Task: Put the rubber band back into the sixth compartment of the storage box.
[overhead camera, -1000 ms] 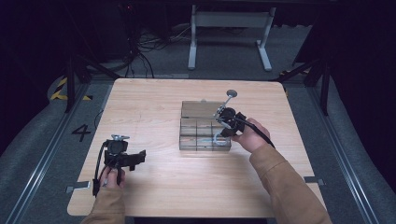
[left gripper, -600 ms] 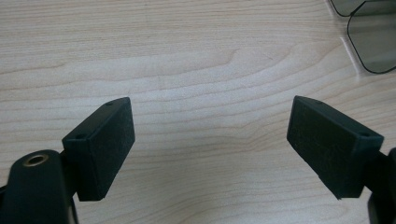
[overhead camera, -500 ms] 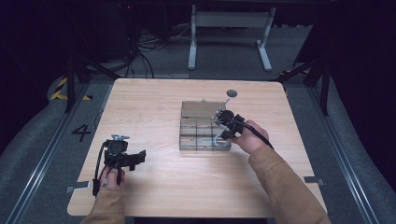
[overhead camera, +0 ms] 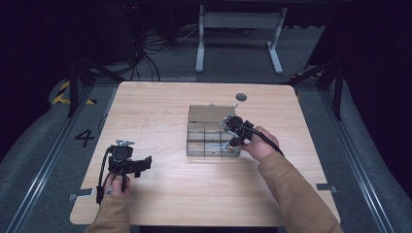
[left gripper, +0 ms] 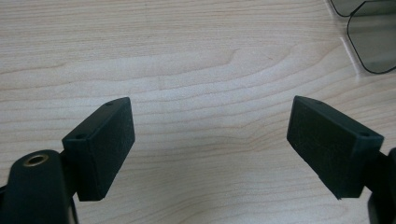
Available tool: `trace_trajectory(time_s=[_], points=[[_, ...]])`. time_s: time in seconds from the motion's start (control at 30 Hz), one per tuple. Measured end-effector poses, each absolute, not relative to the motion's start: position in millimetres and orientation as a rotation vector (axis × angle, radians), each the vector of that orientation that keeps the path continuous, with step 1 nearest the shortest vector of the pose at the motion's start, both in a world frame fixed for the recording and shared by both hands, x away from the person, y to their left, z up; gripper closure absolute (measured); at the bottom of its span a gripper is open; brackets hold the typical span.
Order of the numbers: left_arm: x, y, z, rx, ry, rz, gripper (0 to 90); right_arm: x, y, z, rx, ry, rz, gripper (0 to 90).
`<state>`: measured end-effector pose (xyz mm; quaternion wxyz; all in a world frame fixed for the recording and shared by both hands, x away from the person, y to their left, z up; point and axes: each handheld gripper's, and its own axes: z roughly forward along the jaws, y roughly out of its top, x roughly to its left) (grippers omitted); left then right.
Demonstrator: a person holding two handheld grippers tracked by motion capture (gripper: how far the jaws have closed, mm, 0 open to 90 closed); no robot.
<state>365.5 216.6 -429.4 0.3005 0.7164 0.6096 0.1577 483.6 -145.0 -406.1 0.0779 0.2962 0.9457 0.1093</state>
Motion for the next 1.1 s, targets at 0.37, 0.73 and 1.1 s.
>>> trace_trajectory(time_s=[0.37,0.73,1.1], points=[[366,216,-430,1.901,1.617,0.420,15.8,481,-145,-404,0.877,2.817,0.352,73.4],[366,216,-430,1.899,1.621,0.418,15.8,478,-152,-391,0.874,2.795,0.438,70.2],[366,216,-430,1.903,1.619,0.419,15.8,465,-168,-369,0.870,2.790,0.563,64.3]])
